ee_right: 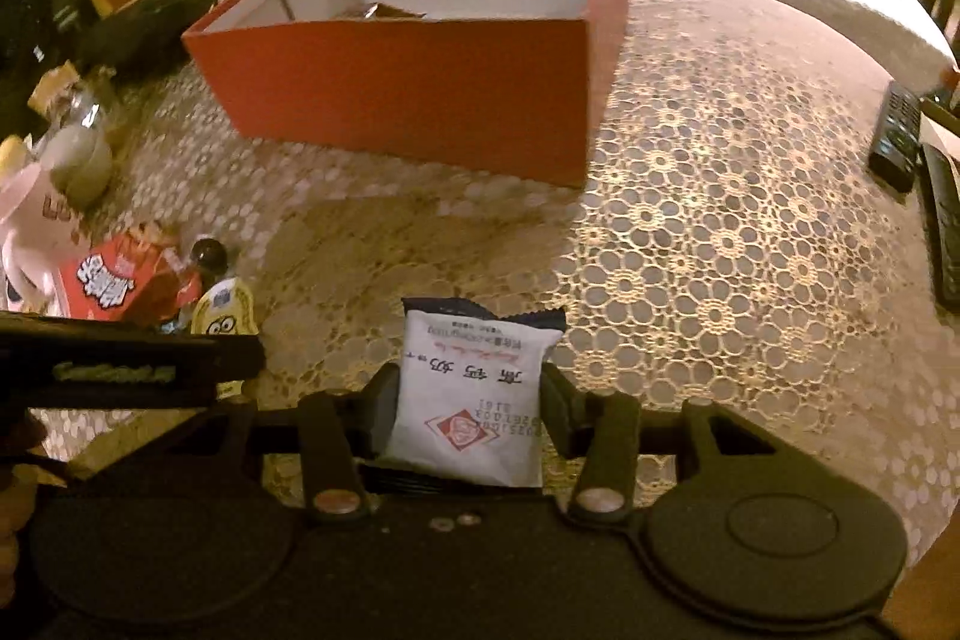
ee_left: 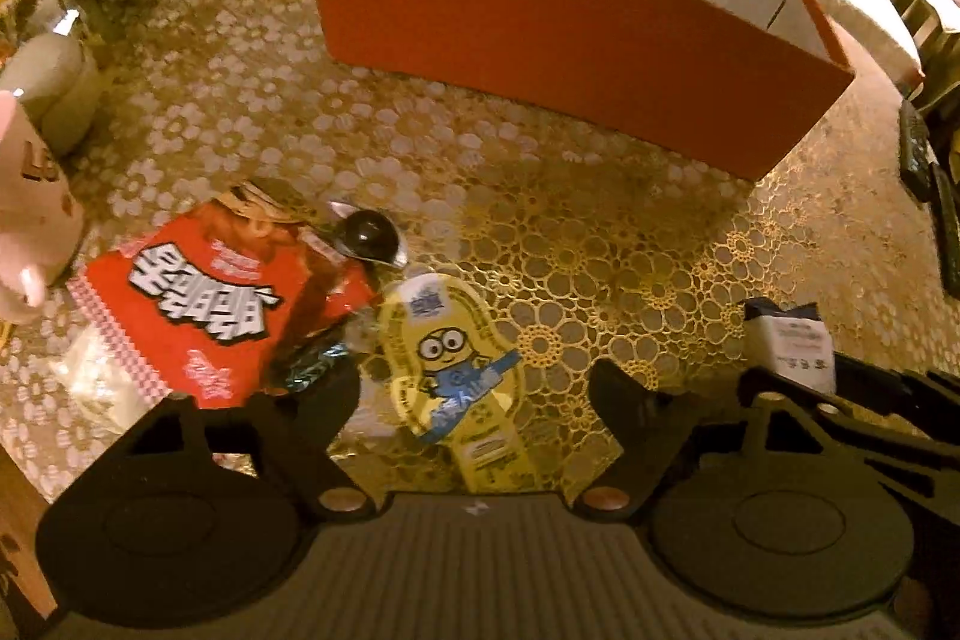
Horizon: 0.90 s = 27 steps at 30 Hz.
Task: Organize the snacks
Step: 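Grasp the yellow Minion packet with the left tool, then carry Minion packet into the box with left tool while right tool carries white packet in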
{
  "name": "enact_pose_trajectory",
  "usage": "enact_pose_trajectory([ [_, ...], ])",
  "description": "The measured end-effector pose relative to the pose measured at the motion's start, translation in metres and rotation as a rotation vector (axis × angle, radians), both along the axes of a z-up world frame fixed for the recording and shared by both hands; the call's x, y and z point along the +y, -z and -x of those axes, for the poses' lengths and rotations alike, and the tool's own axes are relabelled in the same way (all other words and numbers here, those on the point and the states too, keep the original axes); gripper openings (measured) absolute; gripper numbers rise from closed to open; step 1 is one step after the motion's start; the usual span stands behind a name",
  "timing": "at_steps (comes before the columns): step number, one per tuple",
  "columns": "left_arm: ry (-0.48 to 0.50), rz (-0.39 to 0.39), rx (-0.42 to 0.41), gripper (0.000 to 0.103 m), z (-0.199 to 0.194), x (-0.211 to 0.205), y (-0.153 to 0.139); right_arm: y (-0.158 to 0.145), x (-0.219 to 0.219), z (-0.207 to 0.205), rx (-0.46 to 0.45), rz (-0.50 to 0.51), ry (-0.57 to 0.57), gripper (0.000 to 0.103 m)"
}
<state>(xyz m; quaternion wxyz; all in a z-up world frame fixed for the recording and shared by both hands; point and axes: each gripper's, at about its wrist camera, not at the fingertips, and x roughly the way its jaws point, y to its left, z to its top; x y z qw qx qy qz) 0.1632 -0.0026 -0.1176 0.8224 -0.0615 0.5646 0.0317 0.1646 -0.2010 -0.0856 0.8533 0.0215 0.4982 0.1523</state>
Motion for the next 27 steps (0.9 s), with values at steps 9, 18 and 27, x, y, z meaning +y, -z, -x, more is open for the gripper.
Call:
enact_pose_trajectory([
  [9, -0.027, -0.021, 0.049, 0.06, -0.01, 0.0, 0.014, 0.0, -0.011, -0.001, 0.002, -0.026, 0.022, 0.048],
  [18, -0.03, -0.01, 0.036, 0.052, -0.007, 0.005, 0.013, -0.003, -0.009, 0.002, -0.005, -0.022, 0.024, 0.048],
  [27, 0.006, 0.016, -0.02, 0.052, 0.01, 0.004, -0.01, -0.02, -0.008, 0.011, -0.038, -0.004, 0.029, 0.048],
])
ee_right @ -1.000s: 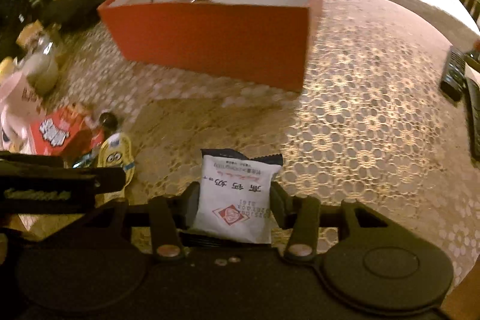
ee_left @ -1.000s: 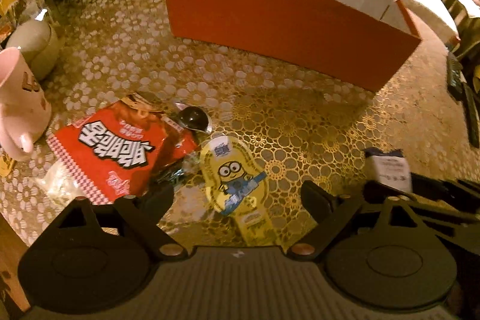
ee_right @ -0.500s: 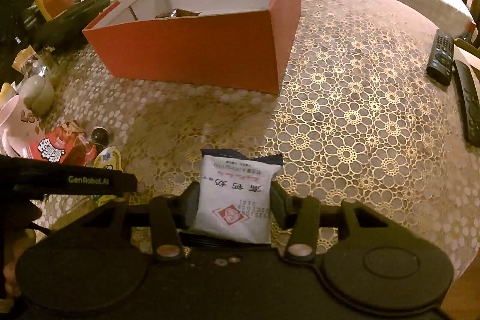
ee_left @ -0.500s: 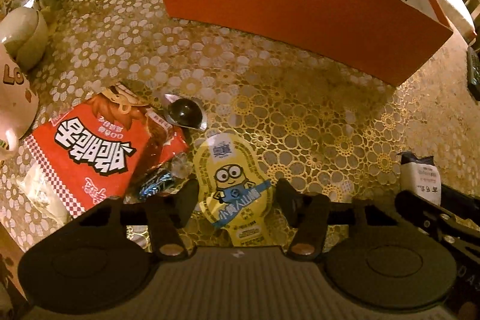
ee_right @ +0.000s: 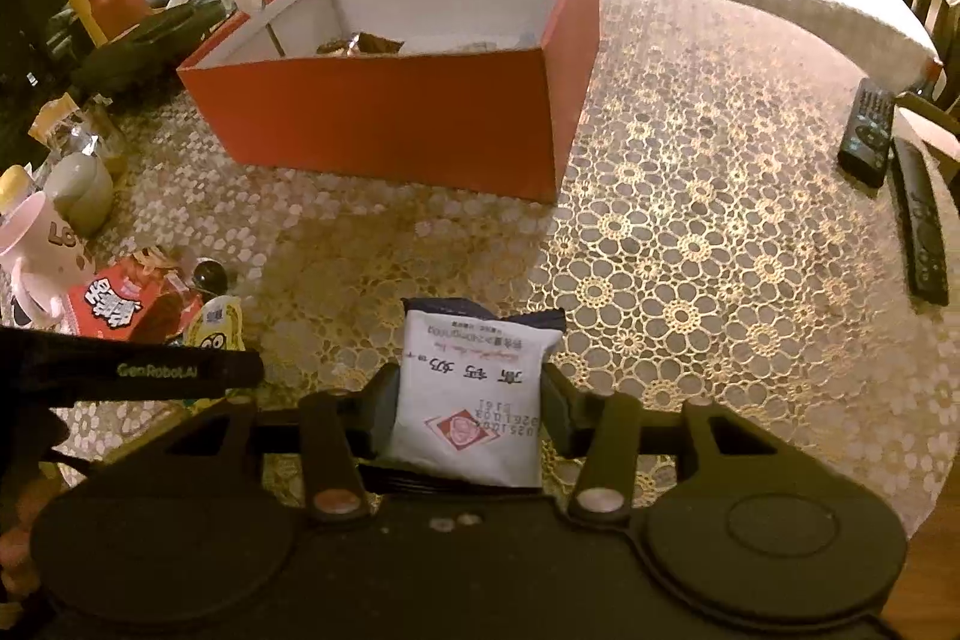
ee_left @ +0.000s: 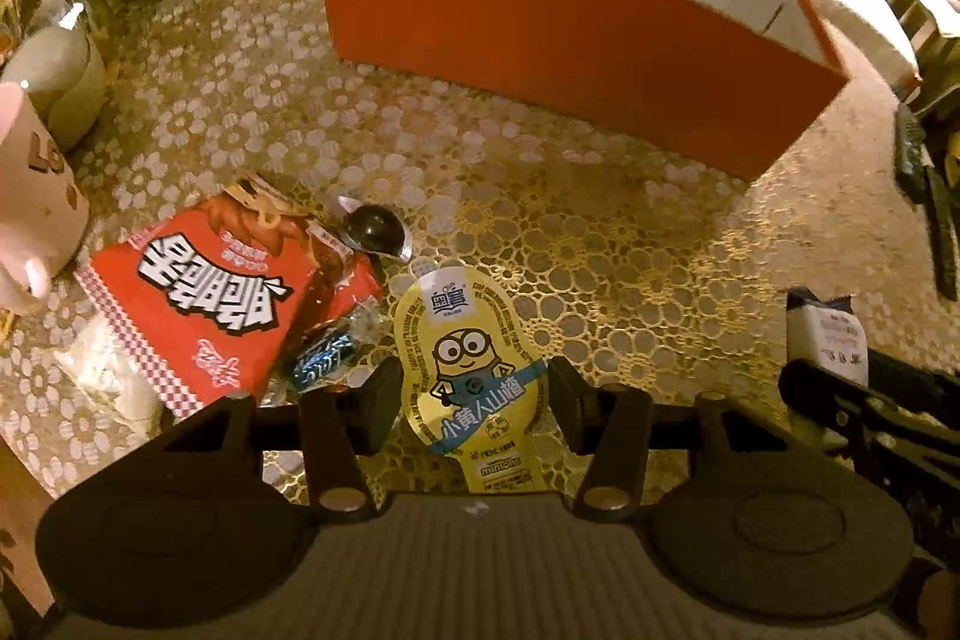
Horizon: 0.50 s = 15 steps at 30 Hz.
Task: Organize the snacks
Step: 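Carry Minion packet into the box with left tool while right tool carries white packet in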
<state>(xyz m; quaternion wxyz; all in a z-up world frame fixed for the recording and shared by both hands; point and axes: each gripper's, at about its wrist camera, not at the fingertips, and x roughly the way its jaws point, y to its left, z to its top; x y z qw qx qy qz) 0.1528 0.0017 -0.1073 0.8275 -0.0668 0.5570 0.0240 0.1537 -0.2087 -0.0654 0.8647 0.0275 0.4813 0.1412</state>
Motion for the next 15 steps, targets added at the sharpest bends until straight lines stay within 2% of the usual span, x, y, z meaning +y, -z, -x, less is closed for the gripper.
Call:
enact_pose_trajectory([
  [8, 0.041, 0.016, -0.099, 0.052, 0.013, -0.001, -0.044, -0.031, 0.001, 0.007, -0.077, 0.008, 0.003, 0.048],
  [15, 0.103, 0.009, -0.221, 0.052, 0.005, -0.007, -0.092, -0.072, 0.004, -0.001, -0.183, 0.027, -0.024, 0.048],
])
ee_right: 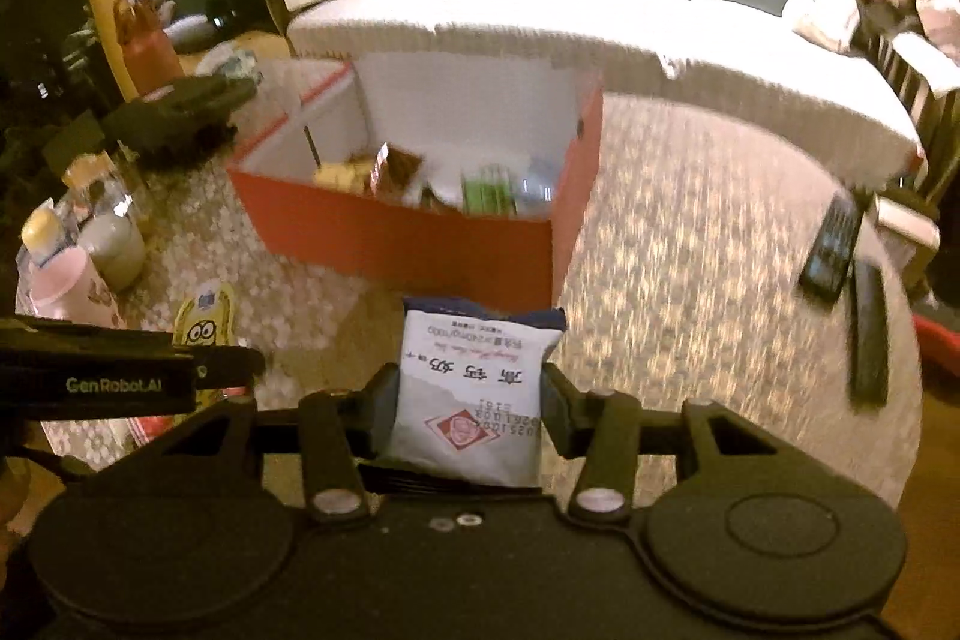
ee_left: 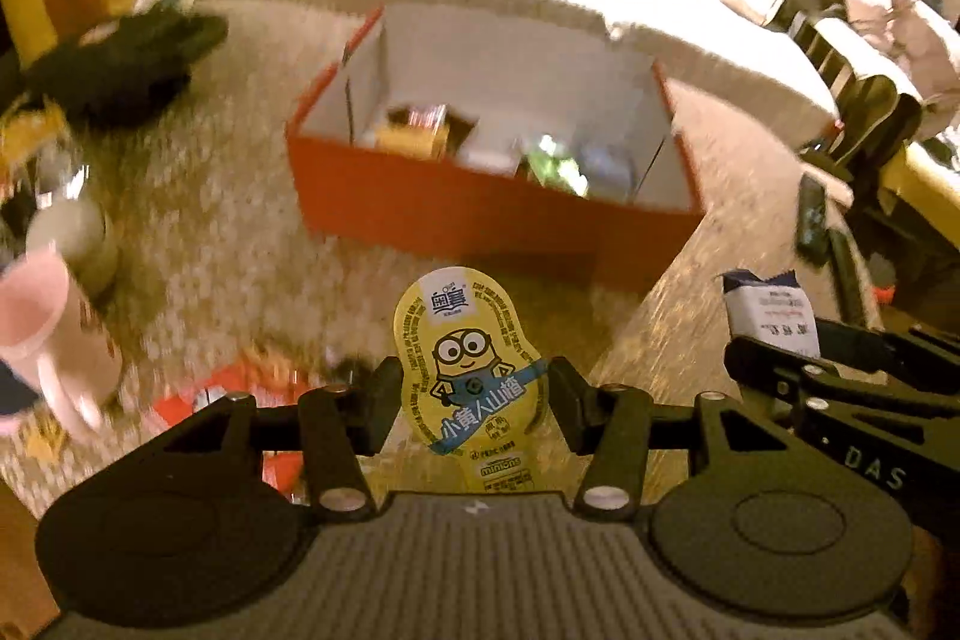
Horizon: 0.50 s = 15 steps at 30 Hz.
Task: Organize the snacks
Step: 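Carry Minion packet into the box with left tool while right tool carries white packet in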
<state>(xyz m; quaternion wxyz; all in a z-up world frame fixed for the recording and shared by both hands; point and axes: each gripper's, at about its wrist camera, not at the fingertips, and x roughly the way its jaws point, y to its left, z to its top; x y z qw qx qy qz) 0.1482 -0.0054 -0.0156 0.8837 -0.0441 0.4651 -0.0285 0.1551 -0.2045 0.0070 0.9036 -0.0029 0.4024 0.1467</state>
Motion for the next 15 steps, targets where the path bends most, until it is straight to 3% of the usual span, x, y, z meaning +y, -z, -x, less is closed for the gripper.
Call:
enact_pose_trajectory([
  [9, 0.061, -0.065, -0.133, 0.052, -0.04, -0.01, -0.053, -0.043, 0.005, -0.042, -0.116, 0.028, -0.027, 0.048],
  [15, 0.067, -0.103, -0.164, 0.052, -0.083, -0.012, -0.065, -0.054, 0.013, -0.085, -0.149, 0.055, -0.046, 0.048],
])
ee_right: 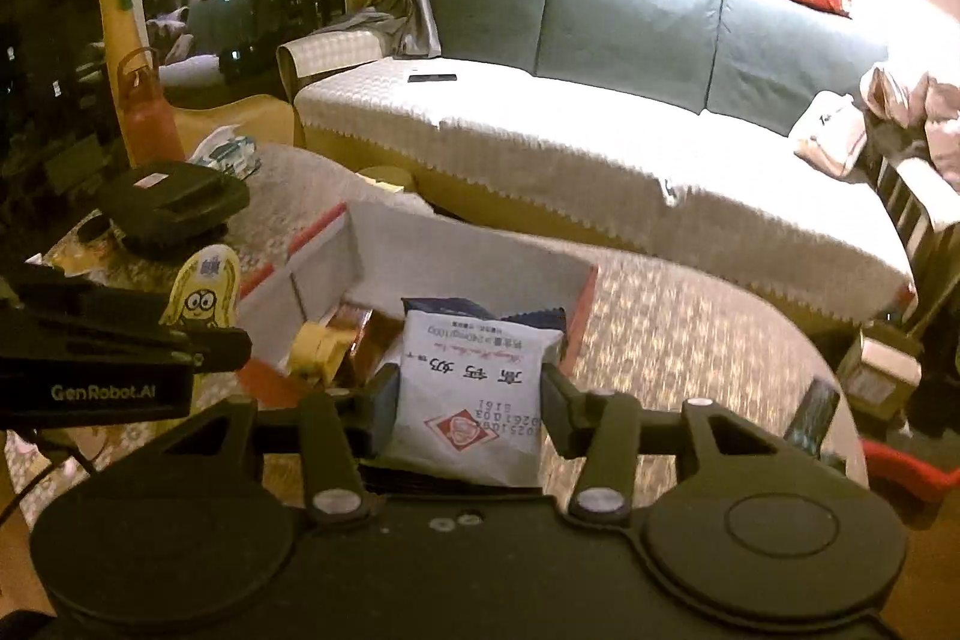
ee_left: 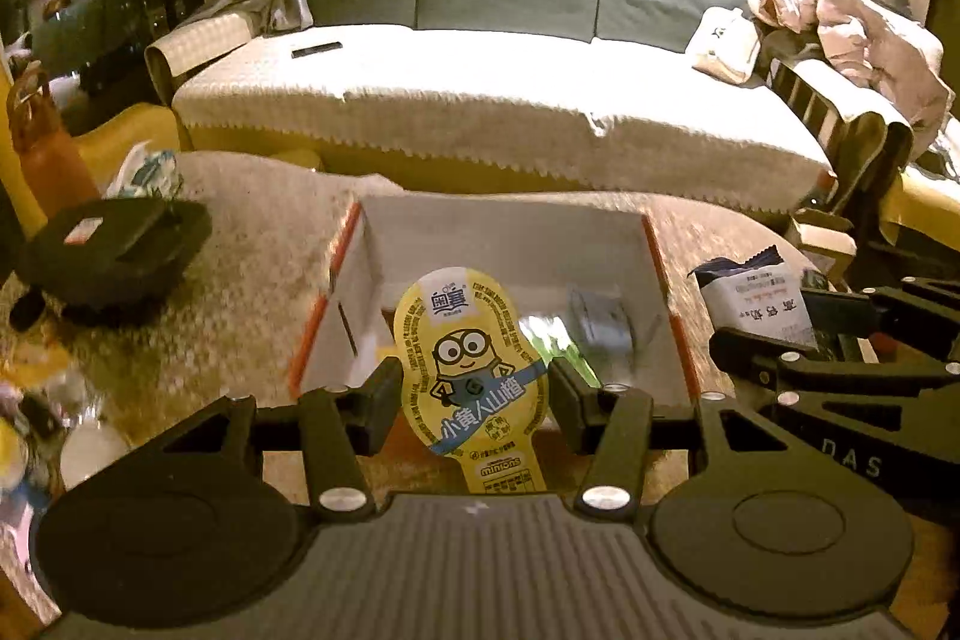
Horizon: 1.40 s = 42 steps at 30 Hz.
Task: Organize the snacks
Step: 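Carry Minion packet into the box with left tool while right tool carries white packet in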
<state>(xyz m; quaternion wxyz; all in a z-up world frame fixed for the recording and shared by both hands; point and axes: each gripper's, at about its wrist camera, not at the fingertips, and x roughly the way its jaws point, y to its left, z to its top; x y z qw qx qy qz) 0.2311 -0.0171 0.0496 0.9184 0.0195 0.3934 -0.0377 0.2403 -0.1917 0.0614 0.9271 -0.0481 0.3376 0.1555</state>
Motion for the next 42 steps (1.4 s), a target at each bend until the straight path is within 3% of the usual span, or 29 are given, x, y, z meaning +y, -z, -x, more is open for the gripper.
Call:
enact_pose_trajectory([
  [9, -0.019, -0.034, 0.04, 0.052, -0.066, 0.011, 0.013, 0.014, 0.013, -0.064, 0.053, 0.006, -0.039, 0.048],
  [21, -0.043, -0.079, 0.246, 0.052, -0.137, 0.024, 0.075, 0.063, 0.038, -0.13, 0.202, -0.009, -0.077, 0.048],
  [30, -0.064, -0.087, 0.345, 0.052, -0.161, 0.036, 0.107, 0.085, 0.04, -0.166, 0.289, 0.01, -0.049, 0.048],
  [42, -0.065, -0.114, 0.409, 0.052, -0.178, 0.033, 0.129, 0.121, 0.053, -0.188, 0.356, 0.08, -0.021, 0.048],
])
